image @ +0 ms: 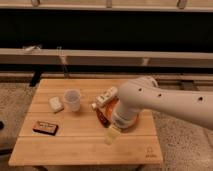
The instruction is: Move the arm in a circular motion
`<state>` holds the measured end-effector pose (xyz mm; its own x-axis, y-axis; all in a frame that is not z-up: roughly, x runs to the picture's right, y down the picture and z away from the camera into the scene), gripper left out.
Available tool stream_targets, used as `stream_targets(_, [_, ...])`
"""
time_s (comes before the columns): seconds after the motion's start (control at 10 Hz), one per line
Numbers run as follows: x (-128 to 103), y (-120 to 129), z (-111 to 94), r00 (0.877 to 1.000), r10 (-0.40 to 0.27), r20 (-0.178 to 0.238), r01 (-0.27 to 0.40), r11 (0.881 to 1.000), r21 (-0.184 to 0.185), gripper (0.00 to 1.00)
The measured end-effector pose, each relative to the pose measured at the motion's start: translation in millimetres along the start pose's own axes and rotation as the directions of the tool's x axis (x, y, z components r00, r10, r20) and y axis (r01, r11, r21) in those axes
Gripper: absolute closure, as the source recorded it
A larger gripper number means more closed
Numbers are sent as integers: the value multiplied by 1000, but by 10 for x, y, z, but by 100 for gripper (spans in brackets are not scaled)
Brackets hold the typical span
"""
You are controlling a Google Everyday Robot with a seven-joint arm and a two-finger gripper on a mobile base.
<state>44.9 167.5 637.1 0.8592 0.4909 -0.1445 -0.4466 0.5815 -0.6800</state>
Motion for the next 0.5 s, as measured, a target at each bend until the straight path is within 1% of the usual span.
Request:
stream_targets(0.2, [27, -285, -6, 999, 25, -31, -24, 1000, 12, 20])
stream_targets(0.3, [28, -477, -31, 998, 34, -53, -33, 999, 25, 20])
stream_targets(0.4, [-7, -575, -46, 998, 33, -63, -31, 999, 34, 20])
stream_targets(0.5, [-89, -695, -56, 996, 24, -84, -20, 999, 46, 20])
